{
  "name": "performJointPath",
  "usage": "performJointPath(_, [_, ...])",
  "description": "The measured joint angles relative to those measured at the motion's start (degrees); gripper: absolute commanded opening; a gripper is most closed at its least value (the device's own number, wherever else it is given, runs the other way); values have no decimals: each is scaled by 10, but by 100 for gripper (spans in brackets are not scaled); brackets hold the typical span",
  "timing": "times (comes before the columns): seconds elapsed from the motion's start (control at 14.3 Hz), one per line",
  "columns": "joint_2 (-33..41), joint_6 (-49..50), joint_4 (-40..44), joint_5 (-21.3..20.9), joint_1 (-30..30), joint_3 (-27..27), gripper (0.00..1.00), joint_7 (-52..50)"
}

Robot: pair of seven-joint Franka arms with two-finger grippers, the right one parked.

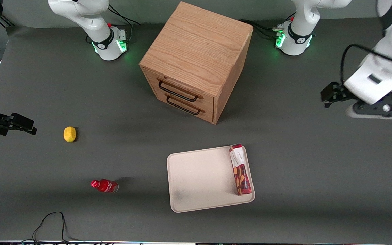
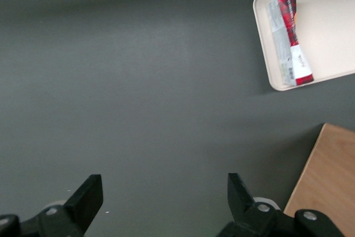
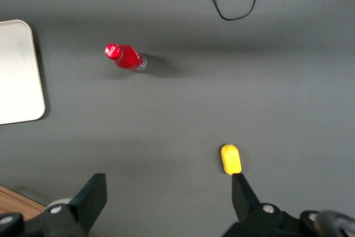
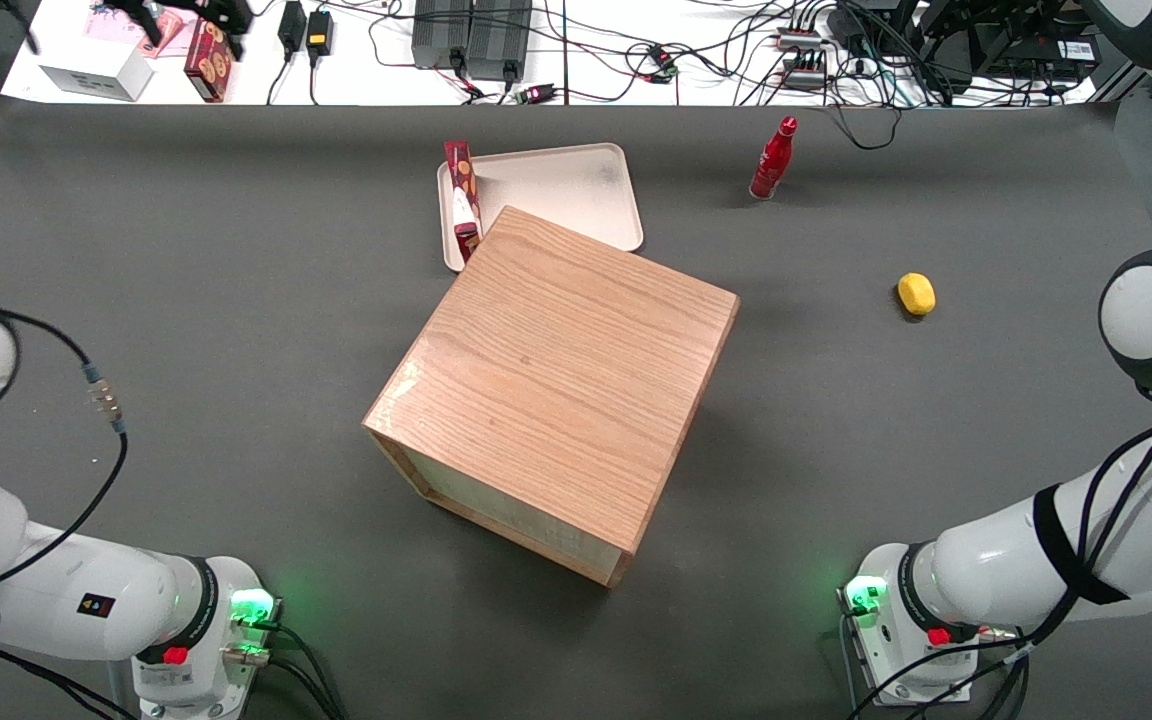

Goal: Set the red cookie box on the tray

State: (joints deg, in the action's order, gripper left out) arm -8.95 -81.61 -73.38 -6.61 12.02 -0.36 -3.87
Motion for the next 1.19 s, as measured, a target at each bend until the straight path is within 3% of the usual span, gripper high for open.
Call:
performJointPath(0.28, [67, -6, -68, 0, -41, 1, 100, 74])
performJointPath(0.7, [168, -80, -199, 11, -65, 15, 100, 88])
performJointPath(1.19, [201, -92, -245, 27, -65, 47, 100, 108])
